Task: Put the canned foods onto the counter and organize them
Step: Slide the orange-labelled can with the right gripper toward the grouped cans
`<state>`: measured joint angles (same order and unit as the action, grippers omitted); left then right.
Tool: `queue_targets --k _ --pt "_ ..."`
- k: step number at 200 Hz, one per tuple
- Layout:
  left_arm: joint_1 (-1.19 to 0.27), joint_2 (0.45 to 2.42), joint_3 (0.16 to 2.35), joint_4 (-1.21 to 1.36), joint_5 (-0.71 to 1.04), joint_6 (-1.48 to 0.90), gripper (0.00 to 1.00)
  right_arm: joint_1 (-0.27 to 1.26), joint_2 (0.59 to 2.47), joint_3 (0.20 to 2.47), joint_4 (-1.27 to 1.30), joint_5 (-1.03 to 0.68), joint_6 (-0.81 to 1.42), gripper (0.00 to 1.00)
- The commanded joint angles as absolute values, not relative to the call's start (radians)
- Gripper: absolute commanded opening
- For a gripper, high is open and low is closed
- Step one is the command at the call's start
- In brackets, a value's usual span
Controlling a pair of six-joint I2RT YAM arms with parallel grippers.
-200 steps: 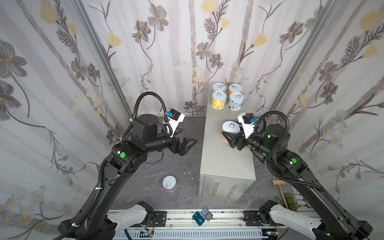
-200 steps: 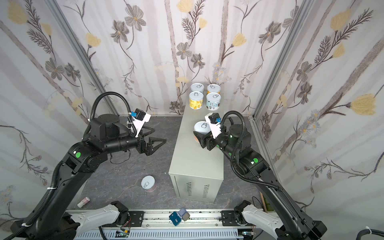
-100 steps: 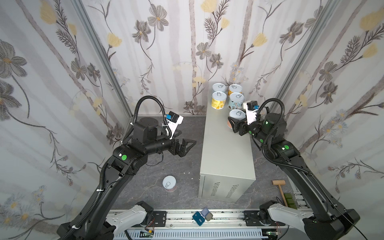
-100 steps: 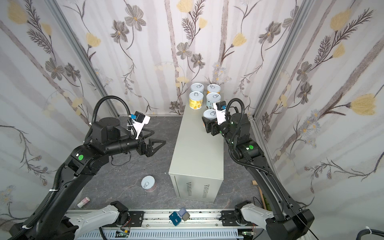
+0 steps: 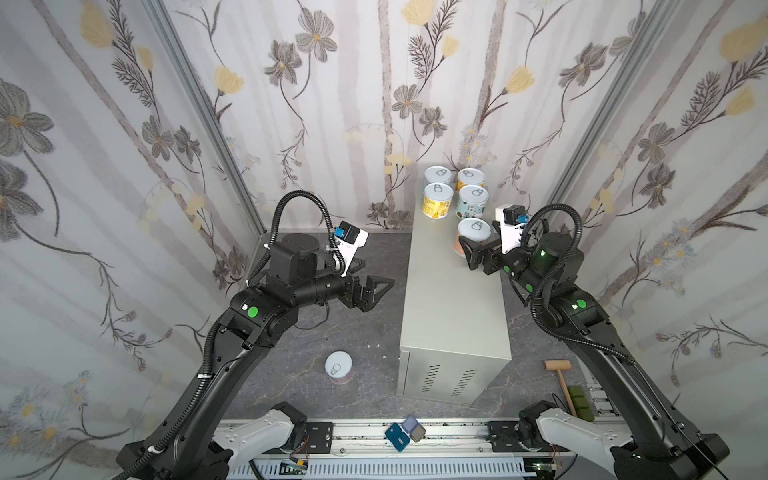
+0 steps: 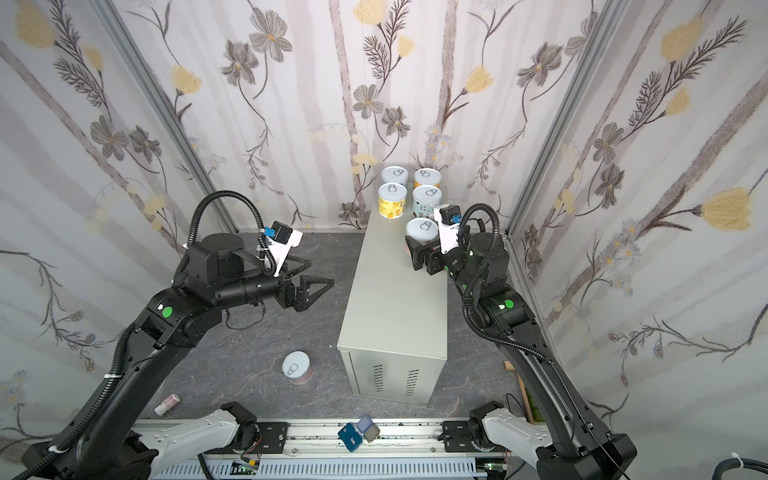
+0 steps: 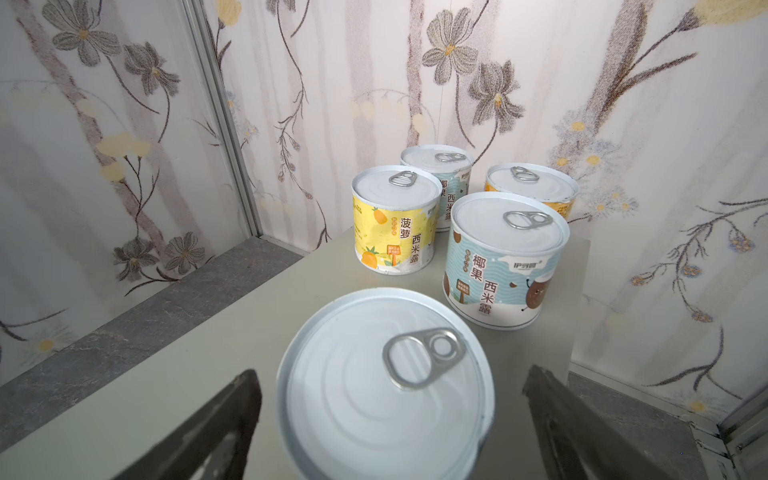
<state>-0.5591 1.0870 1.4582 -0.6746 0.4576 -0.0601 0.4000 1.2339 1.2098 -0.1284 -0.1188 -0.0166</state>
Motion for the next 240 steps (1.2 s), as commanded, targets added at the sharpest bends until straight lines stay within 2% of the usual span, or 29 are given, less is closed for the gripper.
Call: queue_targets --k 1,50,124,162,214,240 --pt "-0.557 1.088 1.432 -0.615 0.475 -0.076 1.0 0.4 1.237 1.204 -0.091 -0.098 -0.005 0.99" --pt "-0.558 1.07 1.417 -0.616 0.473 -0.079 1.0 0.4 1.27 1.212 -0.08 -0.084 0.012 0.97" --pt "-0.555 1.049 1.402 -0.628 0.461 -0.072 1.0 0.399 1.322 1.242 -0.08 -0.015 0.01 0.8" --pt "-0.555 1.048 1.395 -0.623 0.455 -0.071 1.0 0.391 1.362 1.273 -0.075 -0.011 -0.008 0.77" --pt "-0.552 1.045 1.392 -0.629 0.442 -0.063 1.0 0.378 1.417 1.318 -0.065 -0.006 -0.012 0.78" --pt "-0.55 1.05 1.401 -0.635 0.444 -0.058 1.0 0.379 1.399 1.318 -0.066 -0.004 0.0 0.91"
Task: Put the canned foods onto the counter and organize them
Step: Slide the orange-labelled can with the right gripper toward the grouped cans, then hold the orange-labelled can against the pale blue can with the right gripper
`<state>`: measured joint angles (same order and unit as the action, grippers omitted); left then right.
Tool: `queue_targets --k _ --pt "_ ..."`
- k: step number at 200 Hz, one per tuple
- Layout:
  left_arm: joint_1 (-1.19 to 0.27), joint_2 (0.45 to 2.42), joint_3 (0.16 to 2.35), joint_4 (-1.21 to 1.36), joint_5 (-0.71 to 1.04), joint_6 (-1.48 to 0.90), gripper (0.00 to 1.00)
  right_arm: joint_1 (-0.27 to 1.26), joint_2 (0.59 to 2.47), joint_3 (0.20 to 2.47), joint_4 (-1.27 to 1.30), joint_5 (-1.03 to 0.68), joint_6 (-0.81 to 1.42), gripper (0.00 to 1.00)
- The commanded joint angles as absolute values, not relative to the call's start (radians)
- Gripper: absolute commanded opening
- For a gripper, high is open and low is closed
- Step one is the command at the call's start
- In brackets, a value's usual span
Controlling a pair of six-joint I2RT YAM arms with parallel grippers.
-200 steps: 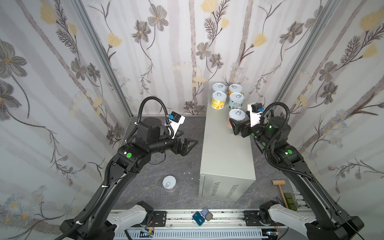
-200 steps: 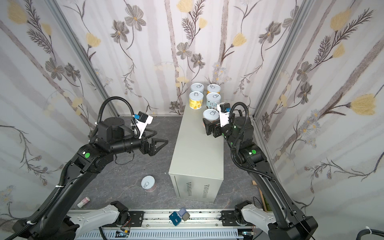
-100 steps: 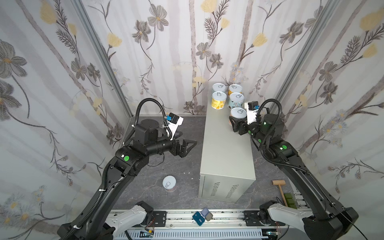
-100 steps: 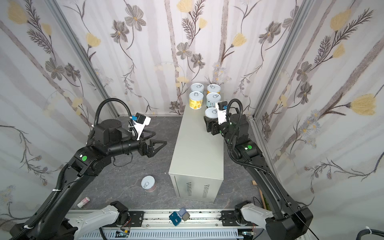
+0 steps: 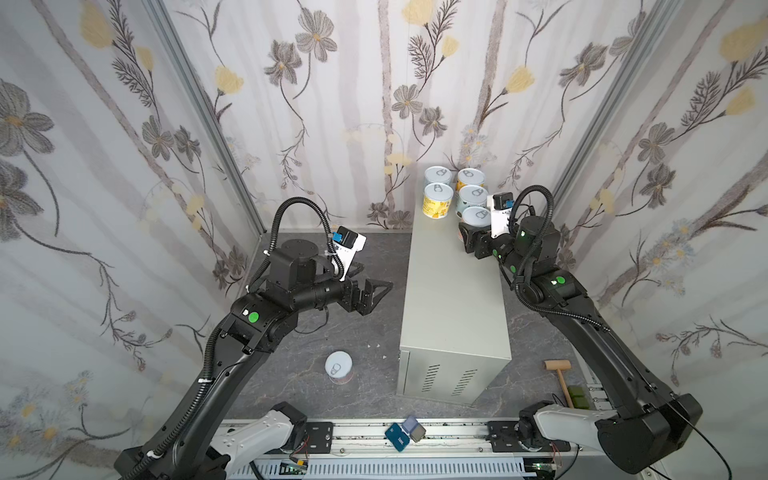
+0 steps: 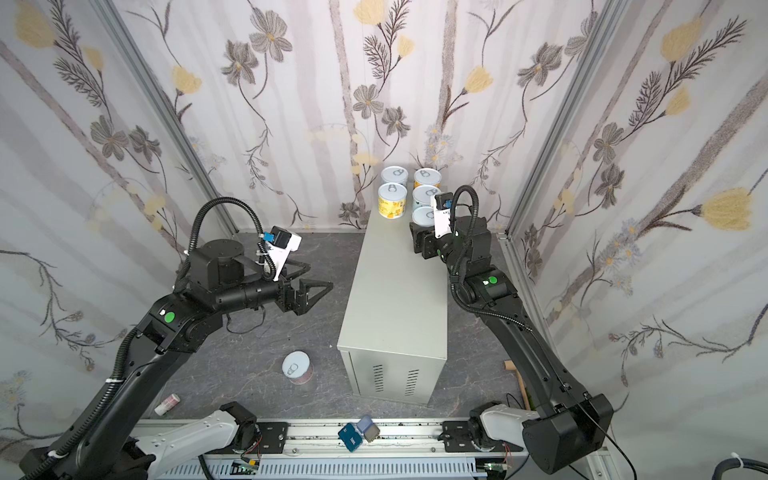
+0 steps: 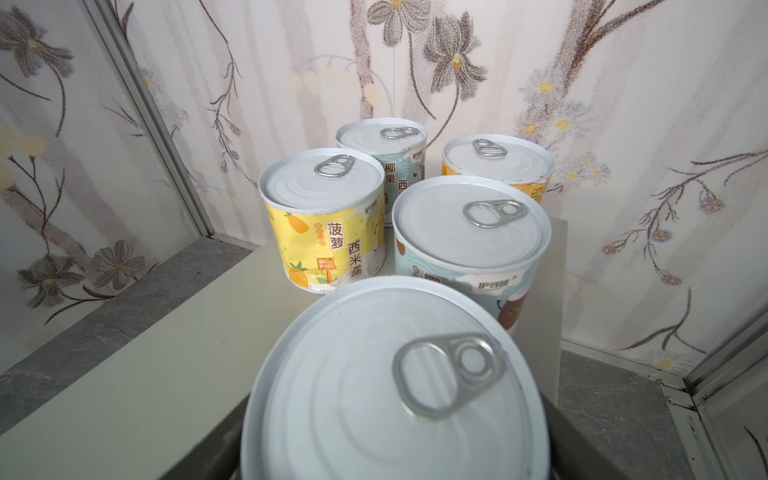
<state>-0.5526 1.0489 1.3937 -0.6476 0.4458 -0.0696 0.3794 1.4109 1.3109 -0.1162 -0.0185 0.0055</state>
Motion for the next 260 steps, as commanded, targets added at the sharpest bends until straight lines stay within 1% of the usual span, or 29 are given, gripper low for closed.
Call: queue_targets --k 1,13,23,76,133,185,260 --pt "-0.55 1.05 1.401 -0.635 0.445 -0.058 1.0 0.378 1.397 1.318 -0.065 -0.005 0.0 0.91" --pt "-0.549 1.055 1.404 -0.636 0.445 -0.056 1.0 0.378 1.371 1.301 -0.063 -0.006 0.008 0.96" --pt "-0.549 1.058 1.405 -0.636 0.448 -0.056 1.0 0.379 1.348 1.285 -0.064 -0.009 0.013 0.97" --pt "-0.546 1.081 1.411 -0.615 0.468 -0.058 1.0 0.378 1.277 1.203 -0.064 0.001 0.038 1.0" --pt "-0.546 1.083 1.424 -0.629 0.467 -0.05 1.0 0.38 1.3 1.175 -0.004 0.018 0.079 0.98" --pt "-0.541 1.086 1.444 -0.647 0.467 -0.044 1.0 0.381 1.293 1.14 0.04 0.09 0.101 0.95" --pt "-0.541 1.092 1.447 -0.639 0.476 -0.056 1.0 0.38 1.306 1.155 0.051 0.079 0.087 0.91"
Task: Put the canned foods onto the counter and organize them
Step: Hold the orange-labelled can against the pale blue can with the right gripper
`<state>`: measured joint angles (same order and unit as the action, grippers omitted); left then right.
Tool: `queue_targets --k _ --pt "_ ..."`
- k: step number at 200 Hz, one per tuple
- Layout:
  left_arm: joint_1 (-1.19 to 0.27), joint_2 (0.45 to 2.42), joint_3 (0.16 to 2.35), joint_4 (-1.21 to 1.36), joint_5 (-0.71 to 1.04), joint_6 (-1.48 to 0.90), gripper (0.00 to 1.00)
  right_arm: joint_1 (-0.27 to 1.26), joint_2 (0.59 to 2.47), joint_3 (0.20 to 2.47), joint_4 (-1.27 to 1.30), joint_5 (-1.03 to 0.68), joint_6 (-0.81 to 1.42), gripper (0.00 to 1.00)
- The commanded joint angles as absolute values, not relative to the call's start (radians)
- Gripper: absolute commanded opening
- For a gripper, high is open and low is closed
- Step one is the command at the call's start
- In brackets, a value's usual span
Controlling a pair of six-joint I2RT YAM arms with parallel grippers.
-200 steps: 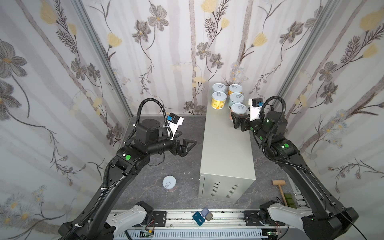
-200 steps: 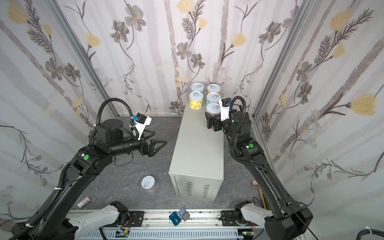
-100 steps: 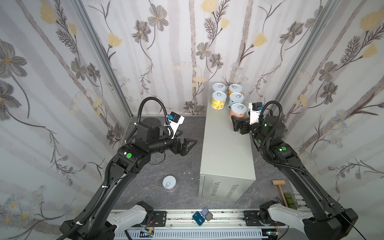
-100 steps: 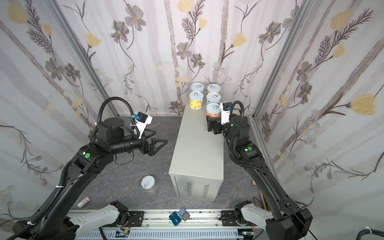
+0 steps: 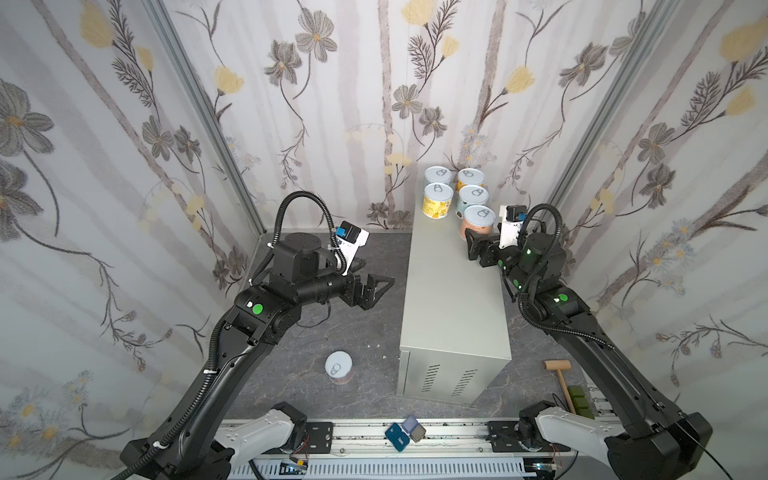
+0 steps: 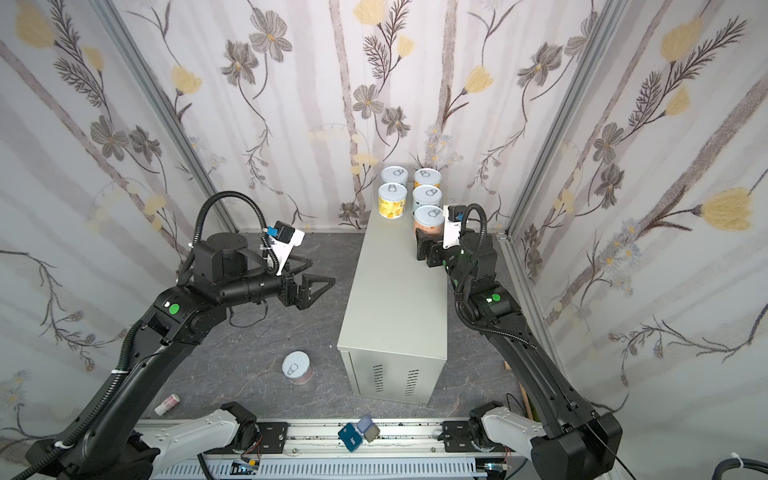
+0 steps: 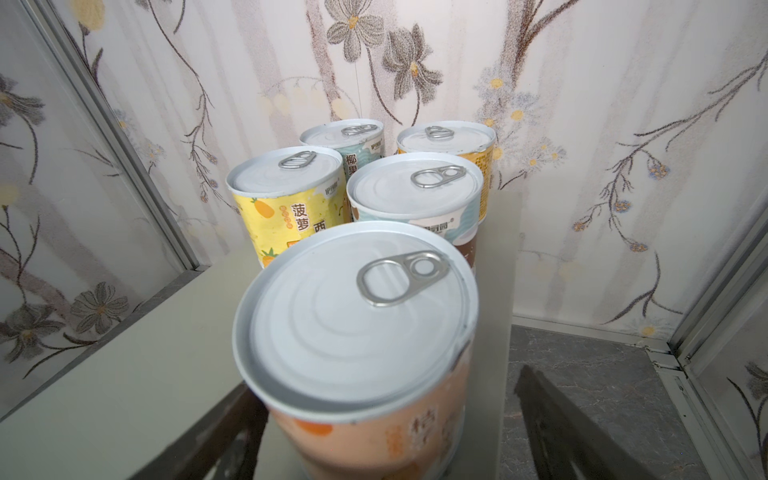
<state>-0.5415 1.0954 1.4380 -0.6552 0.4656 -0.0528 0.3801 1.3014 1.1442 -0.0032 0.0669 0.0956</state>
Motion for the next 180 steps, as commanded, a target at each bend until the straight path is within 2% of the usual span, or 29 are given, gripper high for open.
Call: queue_targets --k 1,180 --pt "-0.541 1.092 1.447 -0.64 0.476 -0.056 1.0 0.38 1.306 1.155 0.051 0.078 0.086 0.91" --pt "-0.54 1.091 1.447 -0.65 0.468 -0.051 1.0 0.386 1.338 1.188 0.057 0.037 0.062 0.76"
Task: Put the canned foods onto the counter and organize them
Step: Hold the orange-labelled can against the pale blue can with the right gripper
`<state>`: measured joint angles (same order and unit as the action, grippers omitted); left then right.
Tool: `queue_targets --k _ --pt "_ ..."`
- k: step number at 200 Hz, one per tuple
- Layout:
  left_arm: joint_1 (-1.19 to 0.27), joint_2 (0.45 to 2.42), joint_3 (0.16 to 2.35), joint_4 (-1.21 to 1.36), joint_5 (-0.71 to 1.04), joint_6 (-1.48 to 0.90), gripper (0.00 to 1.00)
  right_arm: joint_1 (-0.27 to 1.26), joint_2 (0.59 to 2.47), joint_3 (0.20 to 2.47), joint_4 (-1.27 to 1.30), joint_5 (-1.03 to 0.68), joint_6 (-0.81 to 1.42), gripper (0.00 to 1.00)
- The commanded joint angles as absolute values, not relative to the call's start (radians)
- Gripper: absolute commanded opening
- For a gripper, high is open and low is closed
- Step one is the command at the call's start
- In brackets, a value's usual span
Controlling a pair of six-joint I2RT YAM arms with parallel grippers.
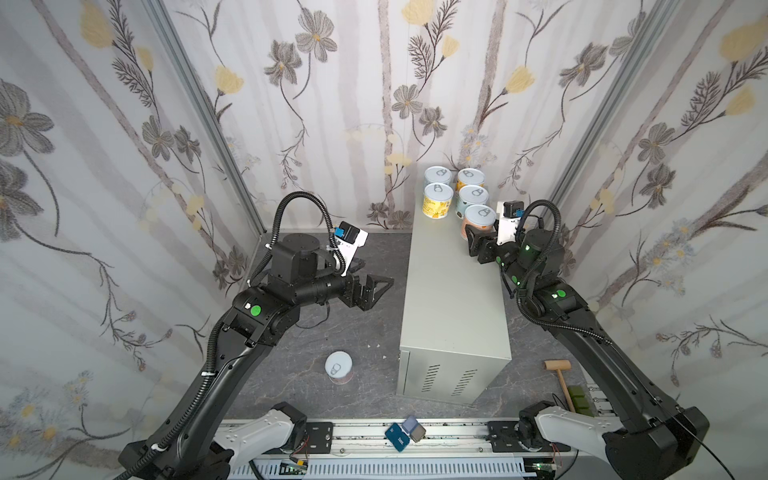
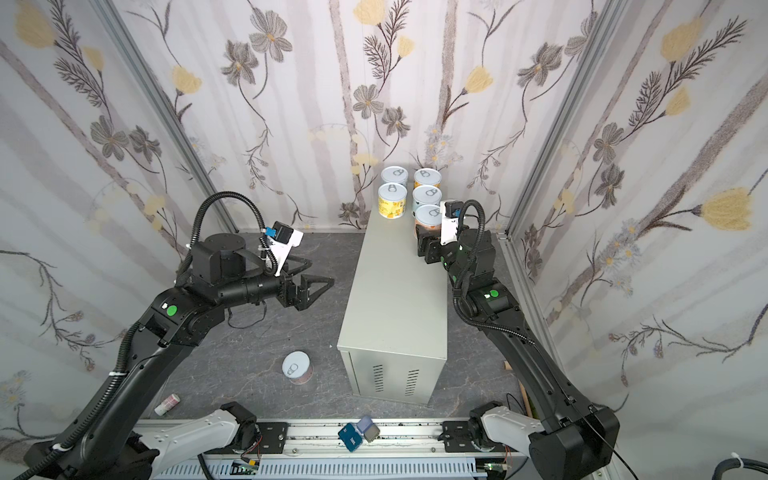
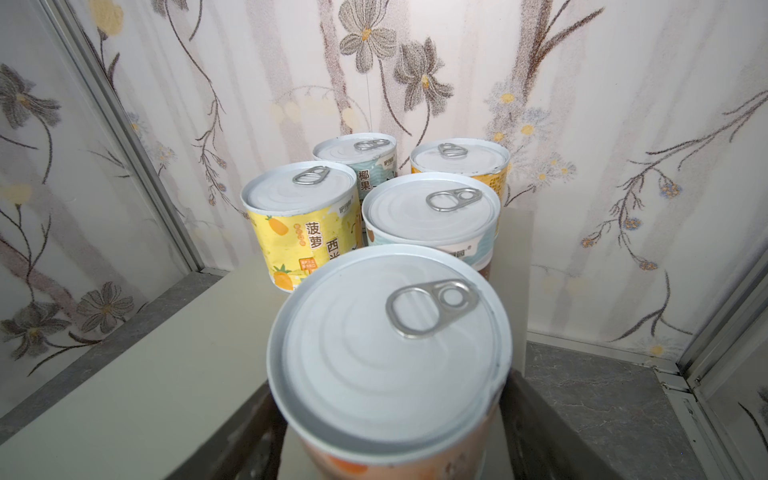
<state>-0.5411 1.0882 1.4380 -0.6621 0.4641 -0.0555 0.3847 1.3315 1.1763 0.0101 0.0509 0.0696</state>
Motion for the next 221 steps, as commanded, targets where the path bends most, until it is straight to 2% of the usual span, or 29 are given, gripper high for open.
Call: queue_targets --k 1,221 --pt "-0.54 1.091 1.447 -0.649 0.468 -0.051 1.0 0.387 1.338 1.188 0.057 0.037 0.062 0.76" --pt "-0.54 1.094 1.482 -0.656 0.469 -0.054 1.0 0.41 1.343 1.192 0.054 0.081 0.028 0.73"
